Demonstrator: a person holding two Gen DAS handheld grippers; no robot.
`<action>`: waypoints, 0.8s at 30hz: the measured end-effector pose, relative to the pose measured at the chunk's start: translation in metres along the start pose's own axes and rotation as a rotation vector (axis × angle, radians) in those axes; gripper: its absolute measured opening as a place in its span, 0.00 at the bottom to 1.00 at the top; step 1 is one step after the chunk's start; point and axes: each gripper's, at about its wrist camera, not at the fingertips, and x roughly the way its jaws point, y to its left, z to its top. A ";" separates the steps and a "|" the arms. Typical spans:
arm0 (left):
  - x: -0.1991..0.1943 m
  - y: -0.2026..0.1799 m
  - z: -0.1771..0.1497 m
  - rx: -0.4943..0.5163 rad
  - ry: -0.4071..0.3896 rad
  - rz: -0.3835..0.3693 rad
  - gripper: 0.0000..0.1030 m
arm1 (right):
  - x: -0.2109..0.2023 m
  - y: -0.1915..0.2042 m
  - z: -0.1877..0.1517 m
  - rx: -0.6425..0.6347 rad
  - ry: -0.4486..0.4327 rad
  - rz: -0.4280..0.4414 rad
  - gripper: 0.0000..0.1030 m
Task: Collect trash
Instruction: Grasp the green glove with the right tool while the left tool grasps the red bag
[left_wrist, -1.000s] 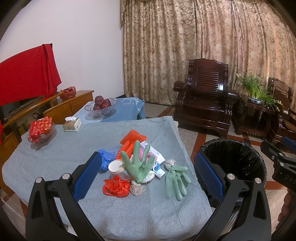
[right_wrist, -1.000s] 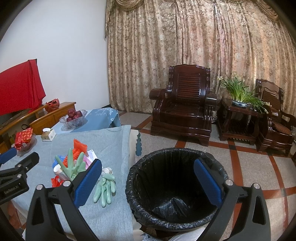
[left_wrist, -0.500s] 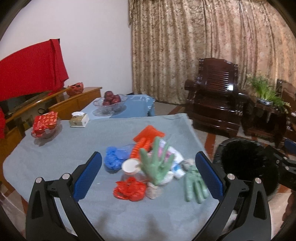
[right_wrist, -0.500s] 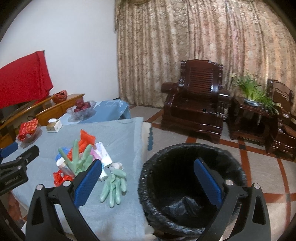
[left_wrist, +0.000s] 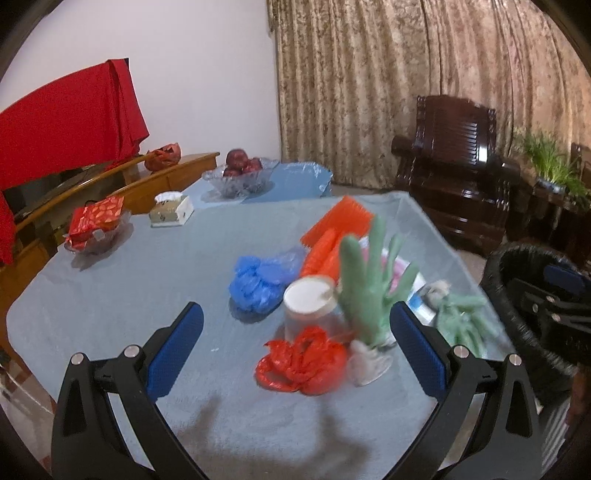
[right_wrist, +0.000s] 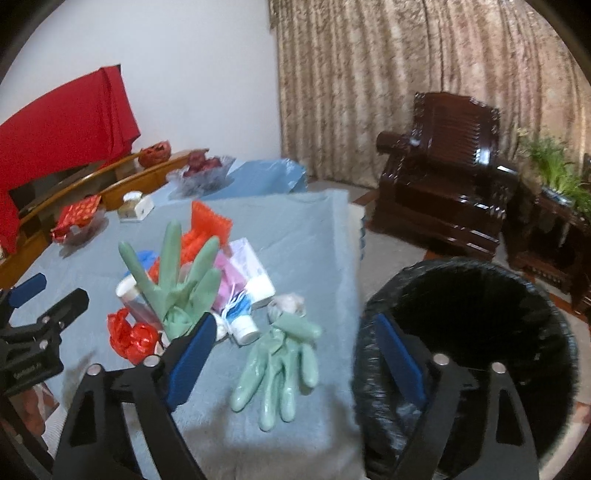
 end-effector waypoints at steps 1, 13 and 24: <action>0.004 0.001 -0.002 0.003 0.009 0.003 0.95 | 0.005 0.000 -0.001 -0.005 0.009 0.006 0.78; 0.037 0.009 -0.016 -0.007 0.062 -0.013 0.95 | 0.072 0.008 -0.016 -0.057 0.133 0.022 0.72; 0.068 0.007 -0.032 -0.014 0.147 -0.044 0.78 | 0.100 0.006 -0.026 -0.084 0.202 -0.021 0.62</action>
